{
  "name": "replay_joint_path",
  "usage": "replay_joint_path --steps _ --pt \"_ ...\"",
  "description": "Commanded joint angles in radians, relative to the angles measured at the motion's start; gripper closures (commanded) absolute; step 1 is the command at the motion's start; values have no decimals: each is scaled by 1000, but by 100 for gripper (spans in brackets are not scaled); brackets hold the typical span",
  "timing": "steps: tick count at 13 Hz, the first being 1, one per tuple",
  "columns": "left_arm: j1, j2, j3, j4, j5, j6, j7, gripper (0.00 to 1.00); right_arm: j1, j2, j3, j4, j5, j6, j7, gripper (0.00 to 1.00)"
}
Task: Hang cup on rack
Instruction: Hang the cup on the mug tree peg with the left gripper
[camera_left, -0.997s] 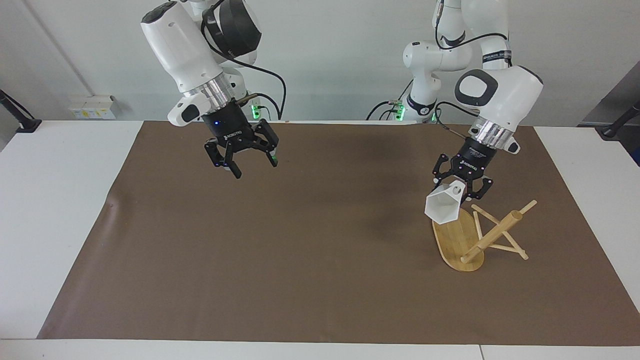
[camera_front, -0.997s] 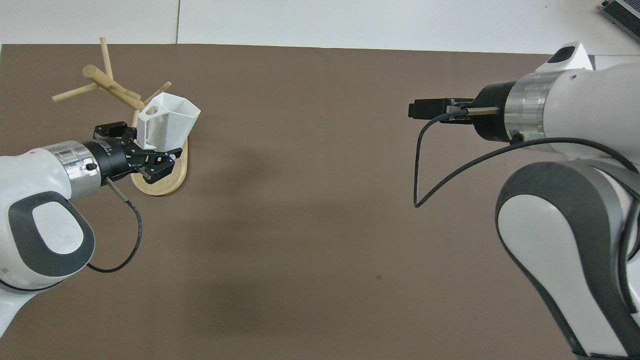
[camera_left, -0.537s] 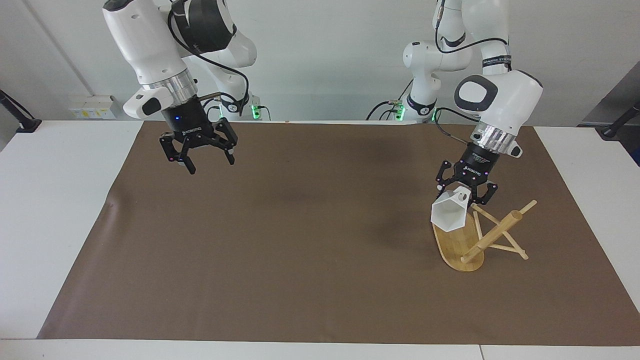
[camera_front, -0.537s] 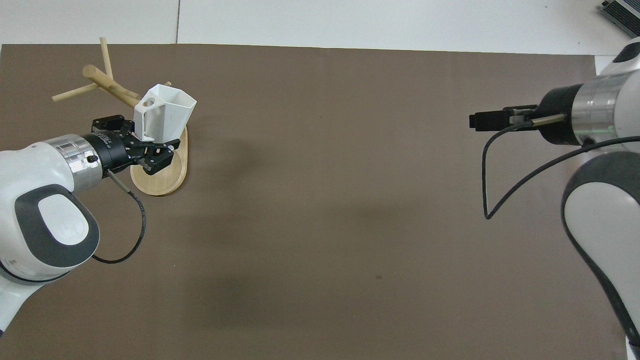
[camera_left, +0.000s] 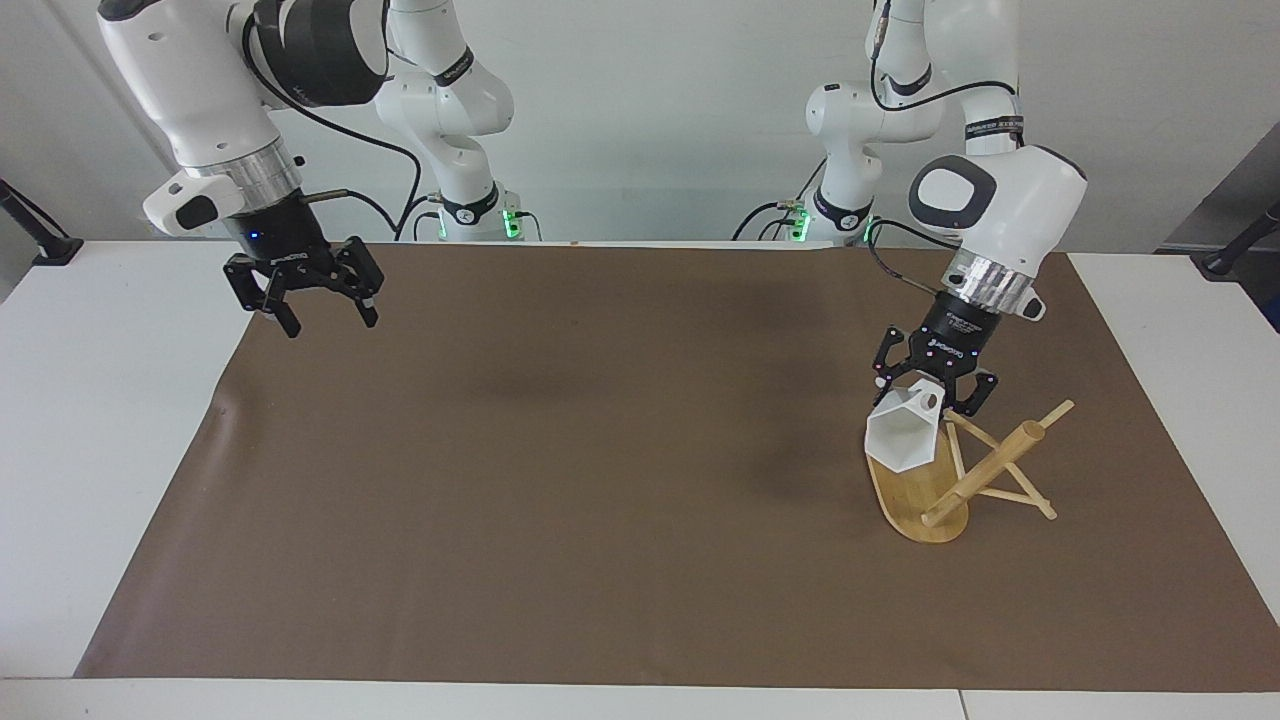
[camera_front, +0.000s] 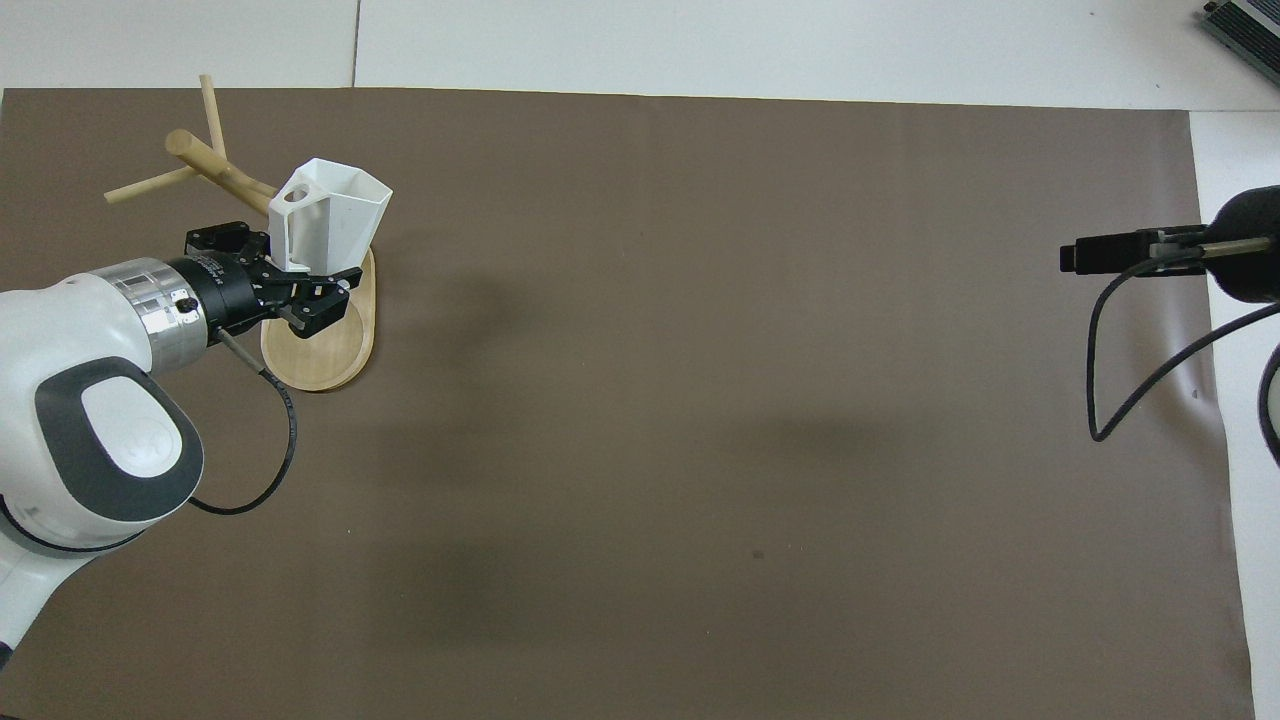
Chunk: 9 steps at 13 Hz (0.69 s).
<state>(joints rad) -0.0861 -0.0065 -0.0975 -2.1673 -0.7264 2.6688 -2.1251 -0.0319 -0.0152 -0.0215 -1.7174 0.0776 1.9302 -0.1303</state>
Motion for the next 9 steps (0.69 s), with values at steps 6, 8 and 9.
replay_joint_path --steps 6,8,9 --pt "8 37 4 29 13 42 -90 100 1 -22 5 -1 -128 -65 0 0" --pt "11 42 4 34 13 42 -104 100 1 -22 5 10 -128 -97 1 0" --pt "11 42 4 34 13 43 -113 100 1 -22 6 21 -127 -123 1 0"
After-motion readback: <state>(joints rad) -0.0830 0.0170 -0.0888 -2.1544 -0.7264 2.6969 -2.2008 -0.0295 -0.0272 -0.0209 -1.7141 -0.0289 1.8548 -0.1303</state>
